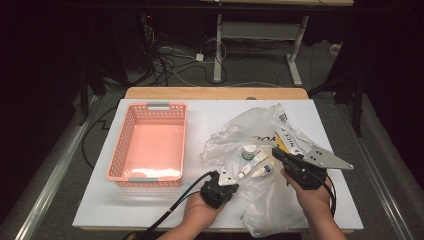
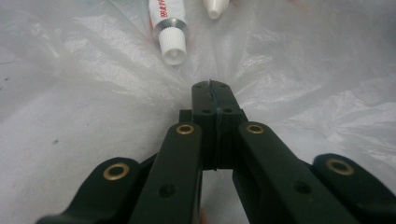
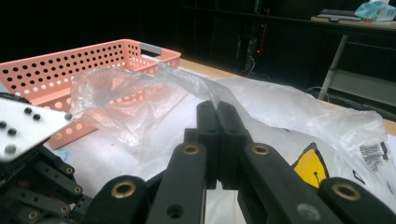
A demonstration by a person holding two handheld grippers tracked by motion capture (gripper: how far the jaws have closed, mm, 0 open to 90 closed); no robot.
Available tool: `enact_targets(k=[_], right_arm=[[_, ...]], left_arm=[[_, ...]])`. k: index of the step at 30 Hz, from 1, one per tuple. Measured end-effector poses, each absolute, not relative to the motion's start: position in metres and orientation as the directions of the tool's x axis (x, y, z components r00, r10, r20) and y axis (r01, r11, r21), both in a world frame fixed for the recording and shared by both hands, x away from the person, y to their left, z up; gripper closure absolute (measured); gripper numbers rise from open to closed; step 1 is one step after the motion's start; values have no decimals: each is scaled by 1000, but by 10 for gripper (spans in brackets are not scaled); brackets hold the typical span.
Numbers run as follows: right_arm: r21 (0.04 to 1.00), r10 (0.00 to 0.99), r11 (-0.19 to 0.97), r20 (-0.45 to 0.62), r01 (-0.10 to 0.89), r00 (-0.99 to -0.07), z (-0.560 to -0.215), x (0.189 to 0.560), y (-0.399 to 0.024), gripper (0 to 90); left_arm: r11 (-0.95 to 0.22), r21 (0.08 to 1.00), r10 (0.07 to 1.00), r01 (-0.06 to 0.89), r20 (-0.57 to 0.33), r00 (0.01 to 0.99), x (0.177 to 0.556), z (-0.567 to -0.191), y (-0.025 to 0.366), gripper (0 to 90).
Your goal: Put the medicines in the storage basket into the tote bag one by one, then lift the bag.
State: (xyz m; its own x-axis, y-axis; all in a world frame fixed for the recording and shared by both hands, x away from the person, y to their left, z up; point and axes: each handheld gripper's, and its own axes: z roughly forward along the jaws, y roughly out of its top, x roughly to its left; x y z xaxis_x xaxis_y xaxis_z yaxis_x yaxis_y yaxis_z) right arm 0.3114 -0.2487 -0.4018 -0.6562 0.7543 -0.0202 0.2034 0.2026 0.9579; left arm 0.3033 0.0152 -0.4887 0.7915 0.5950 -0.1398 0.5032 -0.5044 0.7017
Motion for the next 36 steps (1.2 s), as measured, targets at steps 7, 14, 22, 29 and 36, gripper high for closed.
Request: enact_targets(k=[7, 14, 22, 29, 36], right_arm=[[959, 763, 201, -25, 200, -645, -402, 310, -251, 900], [959, 754, 211, -35, 191, -656, -405, 309, -248, 900], [964, 761, 194, -31, 183, -648, -404, 310, -250, 900], [974, 775, 168, -33, 155, -631, -396, 312, -252, 900], [984, 780, 127, -22, 124, -626, -387, 320, -246, 900]], left_arm=[[-385, 798, 609, 463, -157, 778, 295, -486, 29, 883], [-323, 846, 631, 424, -141, 763, 288, -485, 35, 883], [-233, 894, 670, 383, -138, 729, 289, -481, 49, 883], [-131, 940, 705, 314, -134, 696, 291, -455, 67, 883], [-90, 977, 728, 195, -69, 682, 296, -415, 67, 883]])
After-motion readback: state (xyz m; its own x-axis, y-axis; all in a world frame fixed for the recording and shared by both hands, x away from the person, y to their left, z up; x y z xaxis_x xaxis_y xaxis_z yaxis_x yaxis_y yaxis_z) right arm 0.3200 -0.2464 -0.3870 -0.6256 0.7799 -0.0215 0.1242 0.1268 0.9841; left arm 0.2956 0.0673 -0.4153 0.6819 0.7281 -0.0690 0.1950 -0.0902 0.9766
